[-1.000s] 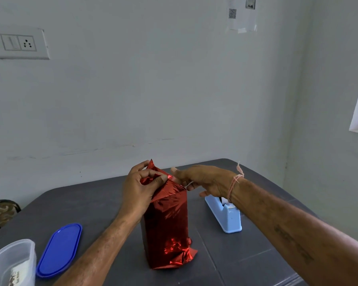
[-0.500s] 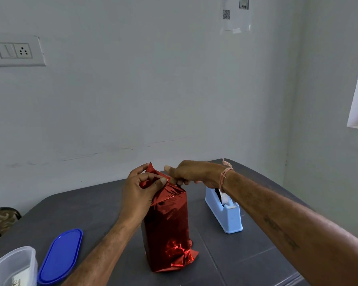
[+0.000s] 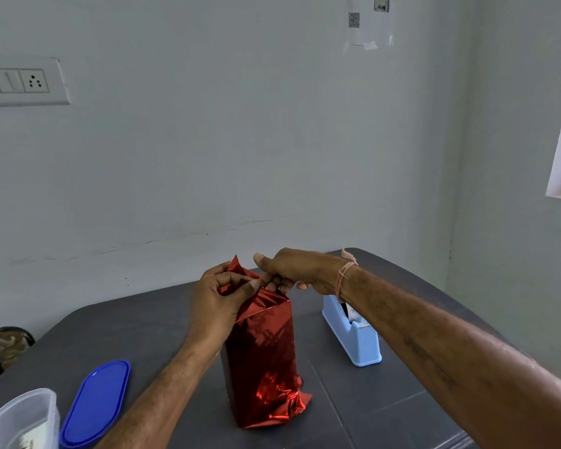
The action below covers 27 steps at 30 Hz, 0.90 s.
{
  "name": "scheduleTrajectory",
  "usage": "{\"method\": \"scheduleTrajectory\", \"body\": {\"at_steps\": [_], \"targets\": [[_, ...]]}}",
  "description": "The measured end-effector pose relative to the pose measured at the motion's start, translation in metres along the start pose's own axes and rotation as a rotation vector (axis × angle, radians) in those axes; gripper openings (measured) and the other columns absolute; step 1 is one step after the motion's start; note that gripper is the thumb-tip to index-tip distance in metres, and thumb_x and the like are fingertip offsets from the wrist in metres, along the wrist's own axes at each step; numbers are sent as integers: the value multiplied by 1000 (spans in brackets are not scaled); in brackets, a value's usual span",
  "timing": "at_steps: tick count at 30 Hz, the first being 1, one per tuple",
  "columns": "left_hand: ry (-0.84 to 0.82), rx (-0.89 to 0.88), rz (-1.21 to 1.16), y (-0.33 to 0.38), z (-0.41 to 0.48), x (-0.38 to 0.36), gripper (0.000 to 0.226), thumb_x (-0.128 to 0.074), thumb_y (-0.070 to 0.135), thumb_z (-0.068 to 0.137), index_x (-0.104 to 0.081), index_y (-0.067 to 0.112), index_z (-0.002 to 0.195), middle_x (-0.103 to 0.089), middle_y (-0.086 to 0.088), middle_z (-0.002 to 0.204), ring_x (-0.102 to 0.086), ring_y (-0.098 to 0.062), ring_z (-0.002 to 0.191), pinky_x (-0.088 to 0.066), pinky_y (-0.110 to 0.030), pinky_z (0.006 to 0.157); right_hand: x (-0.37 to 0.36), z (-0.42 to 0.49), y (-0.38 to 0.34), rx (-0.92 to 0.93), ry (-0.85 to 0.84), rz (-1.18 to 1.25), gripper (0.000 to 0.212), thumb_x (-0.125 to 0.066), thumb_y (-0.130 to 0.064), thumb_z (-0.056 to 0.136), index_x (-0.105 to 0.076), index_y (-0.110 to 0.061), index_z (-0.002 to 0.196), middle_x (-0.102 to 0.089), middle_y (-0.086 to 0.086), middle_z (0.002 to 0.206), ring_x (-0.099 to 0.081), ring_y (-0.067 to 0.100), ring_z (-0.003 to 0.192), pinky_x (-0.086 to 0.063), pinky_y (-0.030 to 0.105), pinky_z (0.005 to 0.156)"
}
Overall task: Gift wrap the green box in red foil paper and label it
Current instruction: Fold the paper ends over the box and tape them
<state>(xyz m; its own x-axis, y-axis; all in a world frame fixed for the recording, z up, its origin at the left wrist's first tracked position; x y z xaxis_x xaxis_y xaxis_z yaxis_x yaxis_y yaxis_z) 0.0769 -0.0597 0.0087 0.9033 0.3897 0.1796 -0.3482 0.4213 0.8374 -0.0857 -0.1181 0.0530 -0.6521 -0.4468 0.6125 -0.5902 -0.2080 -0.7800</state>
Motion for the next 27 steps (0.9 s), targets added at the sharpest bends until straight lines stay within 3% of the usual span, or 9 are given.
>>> {"method": "scheduleTrajectory", "body": {"at_steps": [6, 12, 18, 27], "targets": [[-23, 35, 10, 5, -3, -1, 9, -87, 34, 75, -81, 26, 76, -73, 6, 99, -71, -15, 97, -60, -46, 90, 2, -6, 6, 105, 60, 49, 39, -57, -38, 103, -74, -4, 110, -65, -2, 85, -54, 10, 72, -40, 22, 60], [-9, 58, 50, 7, -4, 1, 7, -87, 23, 78, -81, 22, 74, -76, 5, 82, -71, -9, 83, -57, -31, 80, 6, -18, 33, 238, 142, 224, 15, -70, -20, 95, -72, -7, 103, -70, 0, 88, -64, 8, 81, -53, 23, 70], [-4, 87, 83, 4, -2, 0, 8, -89, 23, 76, -81, 23, 74, -76, 5, 85, -72, -11, 87, -59, -37, 85, -5, -23, 54, 188, 95, 402, 26, -81, -22, 87, -72, -8, 107, -71, 1, 88, -66, 9, 84, -54, 25, 72], [6, 128, 86, -2, 1, 1, 11, -91, 24, 72, -80, 26, 73, -77, 9, 83, -71, -12, 92, -57, -45, 94, -14, -20, 51, 96, 85, 502, 15, -78, -15, 88, -67, -17, 98, -70, -5, 80, -66, 9, 76, -54, 29, 72]]}}
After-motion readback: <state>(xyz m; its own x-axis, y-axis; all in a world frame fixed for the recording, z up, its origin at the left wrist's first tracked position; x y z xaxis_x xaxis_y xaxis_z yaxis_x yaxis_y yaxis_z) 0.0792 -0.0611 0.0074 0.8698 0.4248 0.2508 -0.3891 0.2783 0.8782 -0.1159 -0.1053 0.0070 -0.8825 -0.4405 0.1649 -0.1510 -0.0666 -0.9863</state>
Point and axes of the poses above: each hand's wrist, its own z-axis towards the middle knuckle, its own x-axis out of the back of the hand, y = z × x, the point moved 4 cm from there along z, towards the middle knuckle
